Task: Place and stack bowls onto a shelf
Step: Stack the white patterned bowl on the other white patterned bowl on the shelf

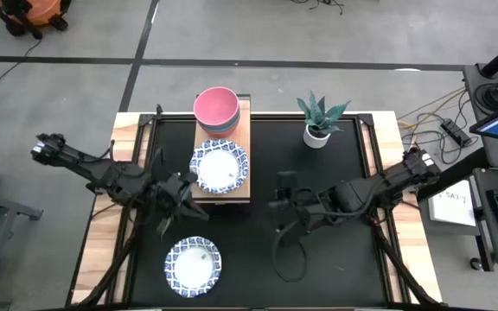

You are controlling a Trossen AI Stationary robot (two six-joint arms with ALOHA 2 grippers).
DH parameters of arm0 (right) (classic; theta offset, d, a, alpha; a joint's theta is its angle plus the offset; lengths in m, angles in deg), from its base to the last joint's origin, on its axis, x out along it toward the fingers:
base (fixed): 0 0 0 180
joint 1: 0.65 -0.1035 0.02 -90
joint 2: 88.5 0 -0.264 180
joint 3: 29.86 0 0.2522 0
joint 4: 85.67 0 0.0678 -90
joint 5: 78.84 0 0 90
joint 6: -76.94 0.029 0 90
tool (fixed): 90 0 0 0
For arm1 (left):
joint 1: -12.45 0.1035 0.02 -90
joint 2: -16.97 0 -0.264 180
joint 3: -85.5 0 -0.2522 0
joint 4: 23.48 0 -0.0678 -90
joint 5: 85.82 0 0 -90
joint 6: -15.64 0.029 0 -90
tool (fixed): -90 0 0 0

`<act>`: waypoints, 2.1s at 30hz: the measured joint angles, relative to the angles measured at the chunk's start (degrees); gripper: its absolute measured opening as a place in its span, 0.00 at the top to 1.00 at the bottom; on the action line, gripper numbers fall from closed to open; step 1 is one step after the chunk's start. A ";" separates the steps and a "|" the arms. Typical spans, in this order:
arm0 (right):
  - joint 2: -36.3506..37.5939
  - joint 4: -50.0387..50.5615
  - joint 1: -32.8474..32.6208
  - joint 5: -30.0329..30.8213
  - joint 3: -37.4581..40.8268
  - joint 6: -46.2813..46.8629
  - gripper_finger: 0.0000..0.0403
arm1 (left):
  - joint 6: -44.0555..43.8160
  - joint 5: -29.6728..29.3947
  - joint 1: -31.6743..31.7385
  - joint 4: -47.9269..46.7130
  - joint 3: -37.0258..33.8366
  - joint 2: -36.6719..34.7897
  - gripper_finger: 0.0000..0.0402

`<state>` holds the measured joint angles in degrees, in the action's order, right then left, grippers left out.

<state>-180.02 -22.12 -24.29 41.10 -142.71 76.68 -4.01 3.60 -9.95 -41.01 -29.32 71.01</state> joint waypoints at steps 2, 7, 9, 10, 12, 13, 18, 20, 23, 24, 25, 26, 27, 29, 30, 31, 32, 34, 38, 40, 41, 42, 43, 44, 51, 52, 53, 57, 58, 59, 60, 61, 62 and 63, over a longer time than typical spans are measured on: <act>1.68 -1.86 -1.69 0.83 3.25 1.52 0.63 | -3.91 -1.86 -2.91 -1.43 1.39 1.78 1.00; 6.27 -7.69 -5.86 3.17 11.21 3.63 0.63 | -19.80 -8.95 -9.88 -14.71 6.73 7.96 1.00; 8.24 -10.20 -7.31 4.41 14.31 3.72 0.63 | -27.53 -10.84 -12.45 -20.76 9.19 11.00 1.00; 9.17 -11.82 -7.92 4.79 15.89 3.66 0.63 | -31.39 -10.89 -13.59 -23.20 10.32 12.71 1.00; 10.87 -15.27 -9.05 5.05 18.86 3.23 0.63 | -37.77 -10.87 -16.05 -27.44 12.66 16.30 1.00; 11.63 -16.88 -9.64 5.10 20.23 2.83 0.63 | -40.21 -10.85 -17.22 -29.38 13.94 18.11 1.00; 15.07 -24.73 -11.38 4.93 26.36 0.35 0.63 | -47.76 -9.18 -22.46 -39.85 20.09 27.04 1.00; 16.01 -26.38 -11.87 4.13 28.11 0.35 0.63 | -47.61 -7.21 -24.03 -41.57 21.71 30.09 1.00; 17.24 -27.03 -12.85 2.89 30.19 1.39 0.63 | -42.33 -4.55 -26.89 -40.97 23.57 34.58 1.00; 17.43 -27.82 -13.19 2.79 30.90 1.70 0.63 | -41.31 -4.28 -27.75 -41.08 23.93 36.06 1.00; 17.63 -28.78 -13.50 2.74 31.59 1.71 0.63 | -41.21 -4.40 -28.30 -41.20 24.08 37.43 1.00; 17.71 -29.80 -13.95 2.61 32.34 1.60 0.63 | -41.40 -4.40 -28.59 -41.40 24.26 38.72 1.00; 17.77 -30.91 -14.34 2.60 33.07 1.17 0.63 | -41.76 -4.42 -28.60 -41.34 24.47 39.87 1.00; 17.80 -33.39 -14.96 2.59 34.23 0.51 0.63 | -42.63 -4.75 -28.31 -41.07 24.97 41.99 1.00; 17.89 -34.60 -15.31 2.61 34.82 0.19 0.63 | -42.77 -4.88 -28.27 -41.09 25.29 43.00 1.00; 17.98 -35.62 -15.61 2.61 35.41 -0.40 0.63 | -42.71 -4.99 -28.28 -41.03 25.84 43.96 0.99; 18.02 -36.51 -15.90 2.63 35.89 -0.80 0.63 | -42.36 -4.90 -28.36 -40.91 26.45 44.66 0.98; 18.04 -38.32 -16.32 2.59 36.71 -1.56 0.63 | -41.40 -4.84 -28.46 -40.92 27.96 45.90 0.94; 18.11 -38.90 -16.67 2.59 37.16 -1.51 0.63 | -39.26 -4.99 -28.46 -41.14 30.74 48.69 0.83; 18.11 -38.84 -16.74 2.60 37.26 -0.99 0.63 | -38.57 -5.01 -28.49 -41.59 31.50 50.45 0.78; 18.11 -38.81 -16.73 2.59 37.26 -0.82 0.63 | -38.20 -5.01 -28.54 -41.88 31.78 51.23 0.75; 18.11 -38.84 -16.75 2.59 37.26 -0.82 0.63 | -37.77 -5.00 -28.55 -41.99 31.99 51.91 0.73; 18.11 -38.90 -16.81 2.61 37.26 -0.81 0.63 | -37.35 -4.99 -28.55 -42.08 32.10 52.48 0.71; 18.11 -38.96 -16.84 2.59 37.26 -0.81 0.63 | -37.03 -4.96 -28.57 -42.19 32.08 52.88 0.69; 18.11 -39.00 -16.84 2.59 37.26 -0.29 0.63 | -36.62 -5.93 -28.57 -42.94 31.05 55.90 0.67; 18.11 -38.99 -16.84 2.59 37.26 -0.26 0.63 | -36.33 -5.93 -28.57 -42.73 31.03 56.40 0.68; 18.11 -38.99 -16.84 2.59 37.26 -0.19 0.63 | -36.21 -5.93 -28.57 -42.41 31.01 56.70 0.68; 18.08 -39.20 -16.84 2.59 37.26 -0.16 0.63 | -36.68 -6.84 -28.62 -41.86 31.01 57.12 0.71; 18.08 -39.39 -16.84 2.59 37.26 -0.17 0.63 | -36.93 -7.15 -28.64 -41.87 31.01 57.26 0.71; 18.08 -39.44 -16.84 2.59 37.26 -0.15 0.63 | -37.15 -7.51 -28.64 -41.86 31.01 57.38 0.72; 18.08 -39.44 -16.84 2.59 37.26 -0.06 0.63 | -37.51 -7.80 -28.64 -41.88 30.99 57.46 0.73; 18.08 -39.44 -16.84 2.59 37.26 0.29 0.63 | -37.75 -8.23 -28.64 -41.86 30.99 57.46 0.75; 18.06 -39.44 -16.84 2.59 37.26 0.38 0.63 | -37.98 -8.66 -28.66 -41.85 30.98 57.46 0.76; 18.06 -39.44 -16.84 2.59 37.26 0.42 0.63 | -38.26 -9.21 -28.78 -41.79 30.89 57.46 0.78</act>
<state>-161.95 -61.56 -41.14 43.69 -105.45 77.10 -42.27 -5.60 -38.74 -82.80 1.57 128.47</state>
